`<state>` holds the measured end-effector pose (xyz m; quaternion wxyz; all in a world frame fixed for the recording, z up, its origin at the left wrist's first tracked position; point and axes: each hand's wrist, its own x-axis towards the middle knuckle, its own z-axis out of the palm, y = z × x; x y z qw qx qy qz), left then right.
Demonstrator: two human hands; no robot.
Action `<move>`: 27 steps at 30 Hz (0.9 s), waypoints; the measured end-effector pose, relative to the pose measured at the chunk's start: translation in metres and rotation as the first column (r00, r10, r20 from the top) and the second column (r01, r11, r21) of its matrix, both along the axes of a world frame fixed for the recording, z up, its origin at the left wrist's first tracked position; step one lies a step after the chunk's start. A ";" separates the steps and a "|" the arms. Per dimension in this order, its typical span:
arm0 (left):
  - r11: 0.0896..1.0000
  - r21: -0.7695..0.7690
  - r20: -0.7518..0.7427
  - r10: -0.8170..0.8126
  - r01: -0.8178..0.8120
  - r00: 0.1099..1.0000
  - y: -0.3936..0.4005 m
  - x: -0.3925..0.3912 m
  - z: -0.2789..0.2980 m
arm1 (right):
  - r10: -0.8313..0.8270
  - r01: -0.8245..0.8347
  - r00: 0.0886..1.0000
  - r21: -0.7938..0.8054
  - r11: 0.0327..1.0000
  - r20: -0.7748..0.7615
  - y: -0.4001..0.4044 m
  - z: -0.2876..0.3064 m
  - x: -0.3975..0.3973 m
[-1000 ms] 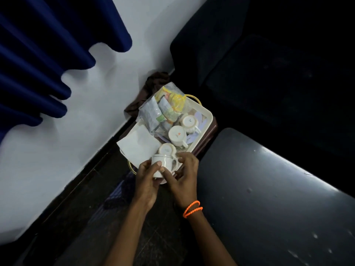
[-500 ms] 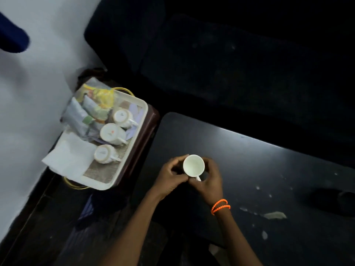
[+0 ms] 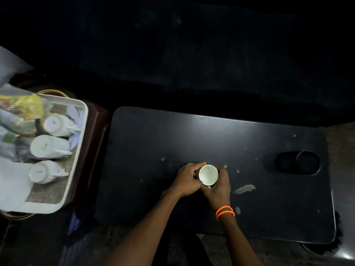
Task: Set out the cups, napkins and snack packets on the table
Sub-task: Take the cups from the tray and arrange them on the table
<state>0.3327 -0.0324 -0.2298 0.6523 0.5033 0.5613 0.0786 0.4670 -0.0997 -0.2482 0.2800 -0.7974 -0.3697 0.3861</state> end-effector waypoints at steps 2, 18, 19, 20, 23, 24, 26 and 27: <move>1.000 0.011 0.005 -0.008 0.008 1.000 -0.002 0.005 -0.006 | -0.003 0.003 1.000 0.012 1.000 0.018 -0.001 -0.003 0.005; 0.569 0.415 -0.093 0.803 -0.710 0.589 0.006 -0.195 0.054 | 0.312 -0.381 0.911 0.265 0.886 0.268 0.051 0.064 -0.193; 0.514 0.458 -0.103 0.841 -0.725 0.531 0.005 -0.217 0.058 | 0.398 -0.449 0.890 0.265 0.853 0.224 0.054 0.066 -0.219; 0.462 0.510 -0.126 0.875 -0.726 0.468 0.004 -0.237 0.062 | 0.474 -0.508 0.861 0.271 0.818 0.184 0.056 0.068 -0.241; 0.357 0.674 -0.265 0.934 -0.647 0.239 0.000 -0.291 0.064 | 0.663 -0.671 0.736 0.282 0.686 0.138 0.063 0.071 -0.299; 0.343 0.684 -0.301 0.937 -0.644 0.180 -0.001 -0.305 0.063 | 0.707 -0.715 0.691 0.280 0.640 0.148 0.064 0.071 -0.315; 0.312 0.647 -0.345 0.933 -0.696 0.098 0.000 -0.330 0.060 | 0.766 -0.776 0.619 0.281 0.565 0.170 0.067 0.070 -0.341; 0.297 0.606 -0.367 0.927 -0.737 0.072 0.001 -0.342 0.058 | 0.782 -0.793 0.597 0.279 0.542 0.178 0.069 0.069 -0.352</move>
